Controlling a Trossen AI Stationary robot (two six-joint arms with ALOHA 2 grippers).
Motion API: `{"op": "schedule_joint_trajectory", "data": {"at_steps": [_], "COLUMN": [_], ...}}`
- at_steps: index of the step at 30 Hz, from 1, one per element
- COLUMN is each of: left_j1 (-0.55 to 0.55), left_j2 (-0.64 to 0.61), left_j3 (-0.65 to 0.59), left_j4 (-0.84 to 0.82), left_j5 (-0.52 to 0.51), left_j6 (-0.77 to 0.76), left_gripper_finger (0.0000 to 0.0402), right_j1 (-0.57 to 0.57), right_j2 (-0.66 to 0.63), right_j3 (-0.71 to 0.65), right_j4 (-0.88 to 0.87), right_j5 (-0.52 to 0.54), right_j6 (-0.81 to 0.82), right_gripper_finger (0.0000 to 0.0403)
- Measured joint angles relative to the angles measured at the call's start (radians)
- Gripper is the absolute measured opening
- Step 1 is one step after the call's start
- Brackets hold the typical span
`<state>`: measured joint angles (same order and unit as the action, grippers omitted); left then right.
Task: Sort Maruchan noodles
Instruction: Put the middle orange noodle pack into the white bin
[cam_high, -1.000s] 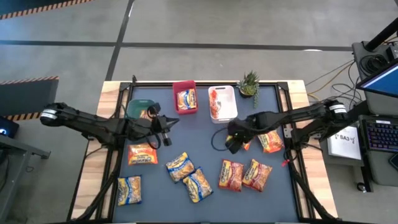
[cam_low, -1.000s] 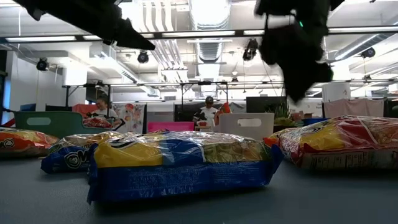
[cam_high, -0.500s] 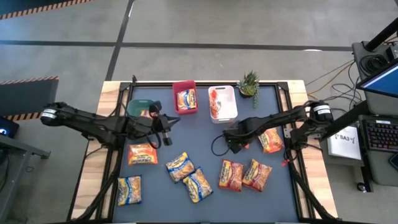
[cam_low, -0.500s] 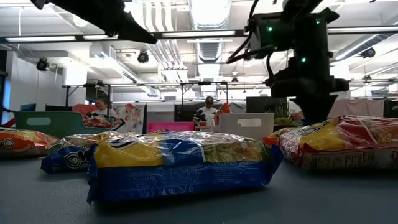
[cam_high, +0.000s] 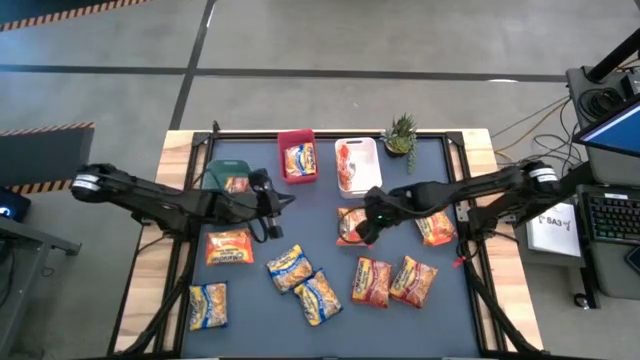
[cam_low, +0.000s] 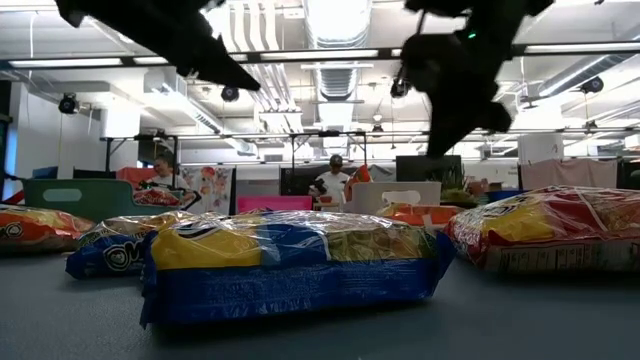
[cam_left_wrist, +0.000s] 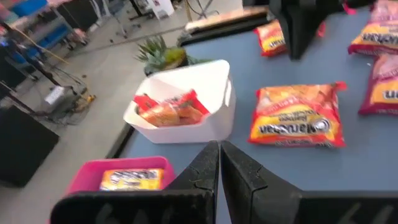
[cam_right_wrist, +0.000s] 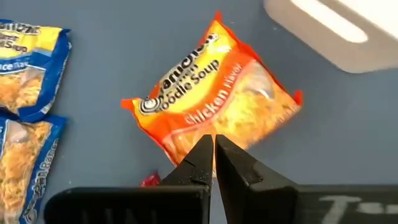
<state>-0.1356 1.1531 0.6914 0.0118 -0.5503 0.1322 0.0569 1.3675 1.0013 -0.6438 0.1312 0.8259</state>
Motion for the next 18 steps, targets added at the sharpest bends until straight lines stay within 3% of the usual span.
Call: {"op": "schedule_joint_trajectory", "data": {"at_steps": [4, 9, 13, 18], "left_j1": [0.0, 0.0, 0.01, 0.032], "left_j2": [0.101, 0.288, 0.444, 0.627], "left_j3": [0.0, 0.0, 0.051, 0.174], "left_j4": [0.072, 0.324, 0.466, 0.488], "left_j5": [0.108, 0.199, 0.231, 0.232], "left_j6": [-0.076, -0.089, -0.074, -0.065], "left_gripper_finger": [0.0, 0.0, 0.0, 0.0], "right_j1": [0.0, -0.008, -0.026, -0.045], "right_j2": [-0.066, -0.104, -0.117, -0.13], "right_j3": [-0.102, -0.271, -0.353, -0.374], "right_j4": [0.034, 0.192, 0.332, 0.367], "right_j5": [0.009, 0.0, -0.001, -0.027], "right_j6": [0.055, 0.111, 0.154, 0.159], "right_gripper_finger": [0.0009, 0.0009, 0.0013, 0.0051]}}
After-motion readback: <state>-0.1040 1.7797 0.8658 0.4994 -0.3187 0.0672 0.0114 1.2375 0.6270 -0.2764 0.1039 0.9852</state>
